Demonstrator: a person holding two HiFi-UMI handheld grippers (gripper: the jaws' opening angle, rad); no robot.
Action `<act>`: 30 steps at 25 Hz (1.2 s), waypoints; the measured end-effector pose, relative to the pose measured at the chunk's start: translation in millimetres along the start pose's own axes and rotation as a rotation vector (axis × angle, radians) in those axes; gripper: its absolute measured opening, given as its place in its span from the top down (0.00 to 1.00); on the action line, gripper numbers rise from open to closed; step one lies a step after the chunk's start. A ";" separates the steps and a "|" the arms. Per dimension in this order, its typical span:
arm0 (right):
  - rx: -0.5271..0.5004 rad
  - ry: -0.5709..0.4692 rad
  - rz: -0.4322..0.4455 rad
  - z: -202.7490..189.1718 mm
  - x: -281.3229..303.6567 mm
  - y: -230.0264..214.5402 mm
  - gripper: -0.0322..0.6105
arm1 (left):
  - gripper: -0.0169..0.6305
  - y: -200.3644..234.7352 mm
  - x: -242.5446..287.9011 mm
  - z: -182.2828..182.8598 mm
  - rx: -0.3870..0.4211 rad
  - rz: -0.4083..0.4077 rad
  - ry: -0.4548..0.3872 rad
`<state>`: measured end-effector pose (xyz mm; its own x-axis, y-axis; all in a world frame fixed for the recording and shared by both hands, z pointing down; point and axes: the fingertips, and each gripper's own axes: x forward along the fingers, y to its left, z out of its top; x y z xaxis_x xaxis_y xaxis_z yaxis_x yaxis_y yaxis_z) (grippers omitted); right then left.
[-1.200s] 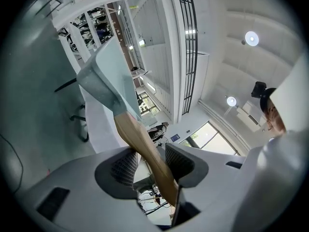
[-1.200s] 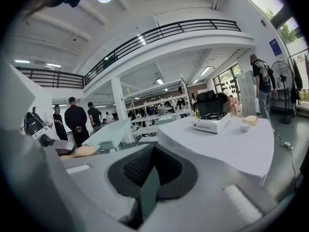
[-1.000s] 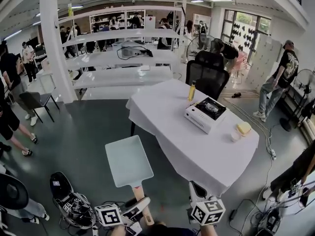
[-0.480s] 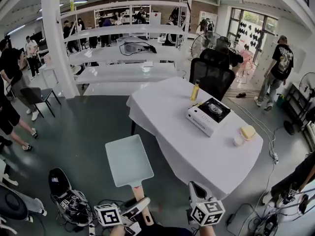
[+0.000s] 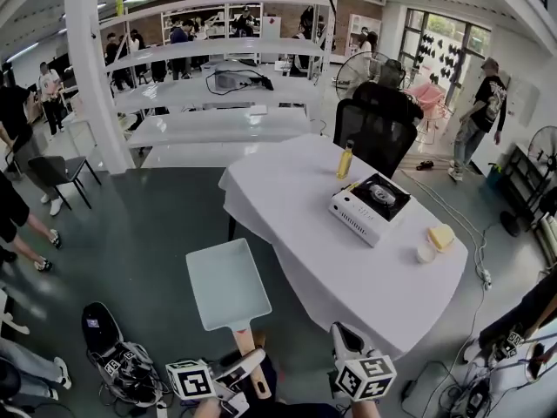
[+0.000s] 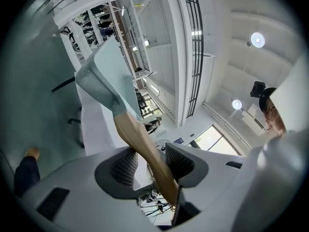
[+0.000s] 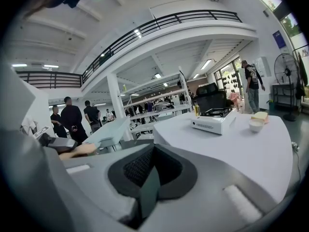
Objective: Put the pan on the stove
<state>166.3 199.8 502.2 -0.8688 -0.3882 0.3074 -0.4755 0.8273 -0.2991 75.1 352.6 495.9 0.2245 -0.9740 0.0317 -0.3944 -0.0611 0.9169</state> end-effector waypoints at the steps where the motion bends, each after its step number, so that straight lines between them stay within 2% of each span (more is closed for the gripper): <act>1: -0.001 -0.003 -0.003 3.8 8.0 -1.9 0.95 | 0.69 4.1 4.5 6.8 0.005 0.002 0.008; 11: 0.001 -0.058 -0.061 78.0 113.6 -21.0 0.95 | 0.69 25.7 57.9 116.8 0.044 -0.029 0.073; 20: 0.008 -0.078 -0.085 112.0 209.5 -15.1 0.95 | 0.69 63.5 92.8 214.9 0.073 -0.065 0.123; 25: 0.008 -0.087 -0.088 120.5 246.4 -8.0 0.95 | 0.69 81.5 102.1 249.7 0.075 -0.069 0.140; 30: 0.026 -0.067 -0.102 113.0 263.0 -7.7 0.95 | 0.69 94.7 101.4 260.1 0.062 -0.065 0.151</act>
<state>-74.1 45.5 483.3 -0.8228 -0.4966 0.2763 -0.5643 0.7719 -0.2928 -171.3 191.3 482.4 0.3812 -0.9238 0.0365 -0.4276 -0.1411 0.8929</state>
